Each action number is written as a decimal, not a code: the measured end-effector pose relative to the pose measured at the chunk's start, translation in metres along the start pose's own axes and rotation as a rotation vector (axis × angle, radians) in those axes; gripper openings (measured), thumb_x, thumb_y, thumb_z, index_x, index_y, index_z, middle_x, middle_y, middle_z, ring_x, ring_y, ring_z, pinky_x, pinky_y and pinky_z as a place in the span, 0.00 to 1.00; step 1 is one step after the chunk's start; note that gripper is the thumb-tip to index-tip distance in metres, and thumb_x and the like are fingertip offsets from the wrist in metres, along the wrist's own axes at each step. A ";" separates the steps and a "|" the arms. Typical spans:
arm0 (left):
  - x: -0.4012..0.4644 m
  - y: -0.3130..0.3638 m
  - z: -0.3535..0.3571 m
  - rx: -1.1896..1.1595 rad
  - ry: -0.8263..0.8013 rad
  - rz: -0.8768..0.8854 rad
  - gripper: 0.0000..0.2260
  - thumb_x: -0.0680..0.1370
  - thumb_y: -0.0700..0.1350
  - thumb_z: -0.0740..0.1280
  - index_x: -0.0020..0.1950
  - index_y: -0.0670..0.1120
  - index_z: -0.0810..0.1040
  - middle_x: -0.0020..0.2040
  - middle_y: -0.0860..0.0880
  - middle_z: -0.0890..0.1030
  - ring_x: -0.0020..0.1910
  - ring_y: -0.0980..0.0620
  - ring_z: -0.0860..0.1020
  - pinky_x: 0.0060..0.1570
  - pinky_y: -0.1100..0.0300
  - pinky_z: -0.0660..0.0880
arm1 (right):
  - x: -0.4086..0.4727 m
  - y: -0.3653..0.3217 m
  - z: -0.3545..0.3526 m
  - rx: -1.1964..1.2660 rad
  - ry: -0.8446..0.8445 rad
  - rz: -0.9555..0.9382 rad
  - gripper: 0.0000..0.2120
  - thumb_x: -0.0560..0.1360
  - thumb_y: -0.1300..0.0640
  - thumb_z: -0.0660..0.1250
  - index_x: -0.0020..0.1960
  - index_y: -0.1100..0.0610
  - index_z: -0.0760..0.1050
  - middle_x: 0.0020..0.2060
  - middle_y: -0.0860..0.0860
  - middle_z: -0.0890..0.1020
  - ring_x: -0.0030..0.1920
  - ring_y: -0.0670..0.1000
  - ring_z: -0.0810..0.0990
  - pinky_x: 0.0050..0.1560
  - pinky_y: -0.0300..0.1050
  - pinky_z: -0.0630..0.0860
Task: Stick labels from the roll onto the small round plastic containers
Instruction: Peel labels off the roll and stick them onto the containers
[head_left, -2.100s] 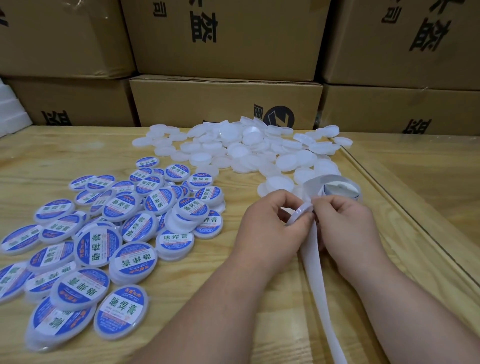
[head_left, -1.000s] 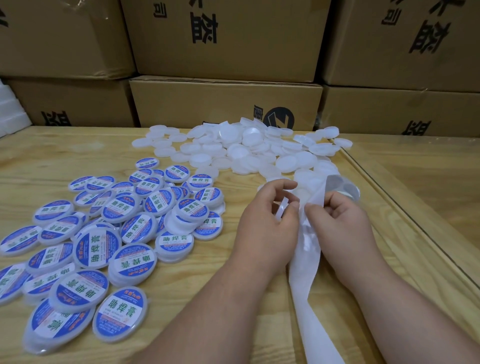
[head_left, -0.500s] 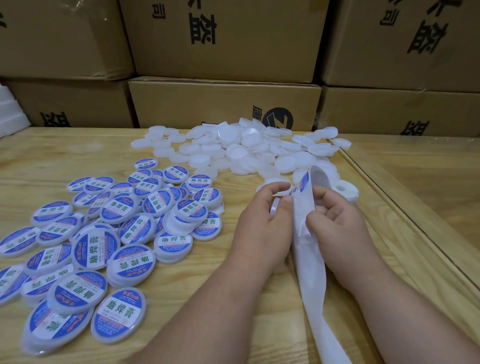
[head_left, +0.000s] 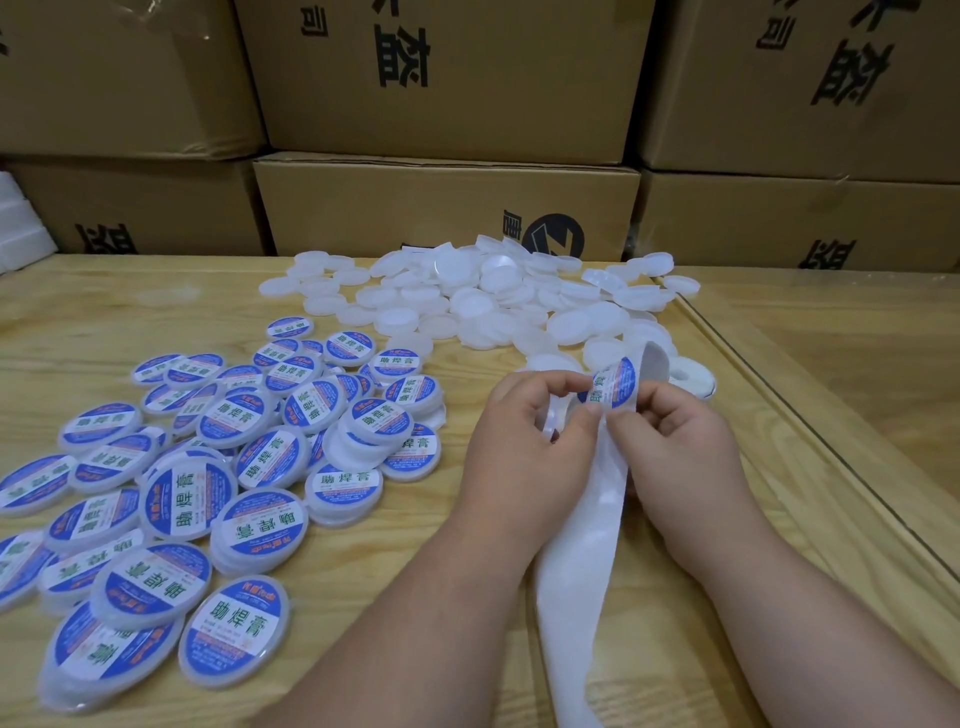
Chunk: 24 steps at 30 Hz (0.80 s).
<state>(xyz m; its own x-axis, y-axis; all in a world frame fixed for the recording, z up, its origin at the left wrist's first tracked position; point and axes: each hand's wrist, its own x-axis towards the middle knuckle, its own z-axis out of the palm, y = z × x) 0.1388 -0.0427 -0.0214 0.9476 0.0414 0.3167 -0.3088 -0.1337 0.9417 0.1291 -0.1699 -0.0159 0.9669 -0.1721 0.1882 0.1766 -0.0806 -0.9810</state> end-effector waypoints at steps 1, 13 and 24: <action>0.000 0.000 0.000 0.007 -0.002 0.019 0.09 0.77 0.45 0.72 0.49 0.61 0.81 0.54 0.60 0.78 0.54 0.66 0.76 0.46 0.74 0.72 | 0.000 0.000 0.001 -0.020 -0.007 -0.010 0.10 0.77 0.65 0.65 0.43 0.56 0.82 0.32 0.56 0.78 0.34 0.51 0.74 0.35 0.46 0.70; -0.001 -0.001 0.001 -0.052 -0.071 -0.063 0.08 0.74 0.57 0.71 0.51 0.59 0.83 0.47 0.61 0.85 0.48 0.61 0.83 0.49 0.58 0.81 | -0.005 -0.005 0.001 0.106 -0.138 -0.108 0.12 0.70 0.63 0.61 0.38 0.55 0.83 0.29 0.48 0.82 0.30 0.44 0.78 0.30 0.35 0.72; 0.003 -0.002 -0.001 -0.039 0.083 -0.041 0.07 0.77 0.56 0.66 0.44 0.57 0.82 0.44 0.61 0.83 0.46 0.63 0.80 0.46 0.66 0.75 | -0.004 -0.001 0.005 -0.039 -0.053 -0.113 0.11 0.66 0.61 0.60 0.39 0.56 0.81 0.29 0.48 0.78 0.31 0.46 0.72 0.30 0.37 0.68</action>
<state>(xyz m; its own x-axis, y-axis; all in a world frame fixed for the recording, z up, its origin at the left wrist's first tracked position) 0.1419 -0.0415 -0.0228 0.9502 0.1279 0.2843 -0.2741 -0.0920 0.9573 0.1262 -0.1642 -0.0154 0.9498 -0.1078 0.2936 0.2786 -0.1352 -0.9508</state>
